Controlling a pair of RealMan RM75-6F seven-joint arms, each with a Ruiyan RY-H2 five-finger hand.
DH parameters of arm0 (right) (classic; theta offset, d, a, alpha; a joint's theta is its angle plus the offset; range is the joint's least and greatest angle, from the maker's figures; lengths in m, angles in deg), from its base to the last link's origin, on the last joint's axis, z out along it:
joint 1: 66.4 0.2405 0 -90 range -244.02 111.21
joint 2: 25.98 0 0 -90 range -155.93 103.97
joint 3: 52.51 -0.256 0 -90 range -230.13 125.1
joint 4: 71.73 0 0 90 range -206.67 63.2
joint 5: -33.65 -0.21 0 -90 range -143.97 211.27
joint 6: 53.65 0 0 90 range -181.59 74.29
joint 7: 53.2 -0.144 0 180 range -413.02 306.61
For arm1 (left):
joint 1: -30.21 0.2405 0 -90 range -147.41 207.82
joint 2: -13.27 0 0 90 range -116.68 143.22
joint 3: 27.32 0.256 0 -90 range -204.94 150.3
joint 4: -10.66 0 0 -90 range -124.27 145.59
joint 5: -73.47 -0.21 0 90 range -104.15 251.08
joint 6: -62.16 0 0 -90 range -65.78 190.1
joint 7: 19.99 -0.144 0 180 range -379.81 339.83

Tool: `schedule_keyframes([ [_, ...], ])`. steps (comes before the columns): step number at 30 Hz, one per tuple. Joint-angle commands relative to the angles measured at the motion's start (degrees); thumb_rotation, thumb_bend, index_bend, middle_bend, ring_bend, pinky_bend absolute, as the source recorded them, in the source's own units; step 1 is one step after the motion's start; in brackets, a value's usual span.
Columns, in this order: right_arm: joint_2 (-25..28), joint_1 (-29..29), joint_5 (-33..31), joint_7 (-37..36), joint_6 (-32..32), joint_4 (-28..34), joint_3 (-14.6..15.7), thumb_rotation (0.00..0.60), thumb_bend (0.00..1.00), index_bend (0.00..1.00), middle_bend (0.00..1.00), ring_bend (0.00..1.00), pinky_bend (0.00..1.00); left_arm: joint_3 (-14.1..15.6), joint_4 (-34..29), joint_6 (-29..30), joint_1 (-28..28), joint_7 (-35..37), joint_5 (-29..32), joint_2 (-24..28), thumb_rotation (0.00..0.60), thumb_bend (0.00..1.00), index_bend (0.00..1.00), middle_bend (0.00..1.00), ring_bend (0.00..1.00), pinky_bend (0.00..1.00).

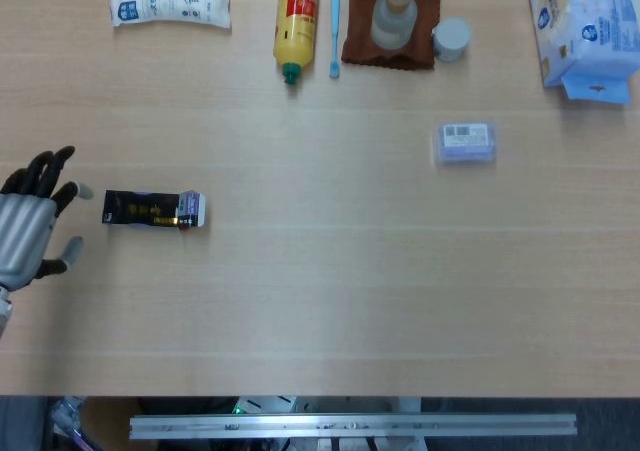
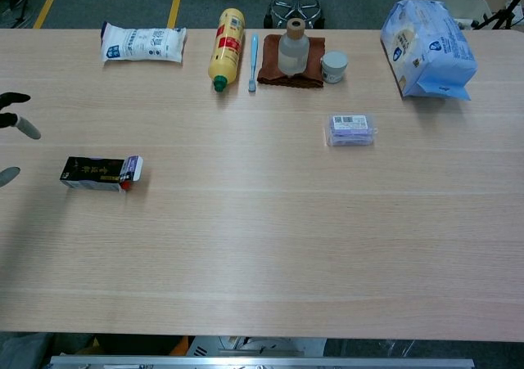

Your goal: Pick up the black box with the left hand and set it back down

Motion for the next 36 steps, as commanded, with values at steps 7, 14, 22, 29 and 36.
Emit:
schedule_keyframes([
  [7, -0.4, 0.1, -0.4, -0.1, 0.4, -0.4, 0.1, 0.600, 0.32, 0.32, 0.26, 0.19, 0.29, 0.3, 3.6, -4.3, -2.3, 0.7, 0.9, -3.2, 0.600, 0.35, 0.18, 0.00, 0.00, 0.09],
  [14, -0.5, -0.1, -0.6, -0.6, 0.4, -0.9, 0.2, 0.600, 0.32, 0.32, 0.26, 0.19, 0.29, 0.0, 6.0, -8.2, -4.2, 0.8, 3.1, -5.2, 0.600, 0.34, 0.09, 0.00, 0.00, 0.07],
  [22, -1.1, -0.2, -0.9, -1.6, 0.7, -2.0, 0.4, 0.600, 0.32, 0.32, 0.26, 0.19, 0.29, -0.7, 7.3, -11.9, -6.2, -0.6, 7.0, -6.3, 0.600, 0.30, 0.01, 0.00, 0.00, 0.04],
  [29, -1.1, -0.3, -0.7, -1.9, 0.6, -2.2, 0.4, 0.600, 0.32, 0.32, 0.26, 0.19, 0.29, -0.9, 10.0, -13.0, -7.3, -0.8, 8.2, -8.5, 0.600, 0.28, 0.00, 0.00, 0.00, 0.04],
  [36, -1.2, -0.4, -0.8, -2.2, 0.6, -2.3, 0.4, 0.600, 0.31, 0.32, 0.26, 0.19, 0.29, -0.8, 12.4, -15.1, -8.4, -0.9, 9.5, -10.2, 0.600, 0.28, 0.01, 0.00, 0.00, 0.04],
])
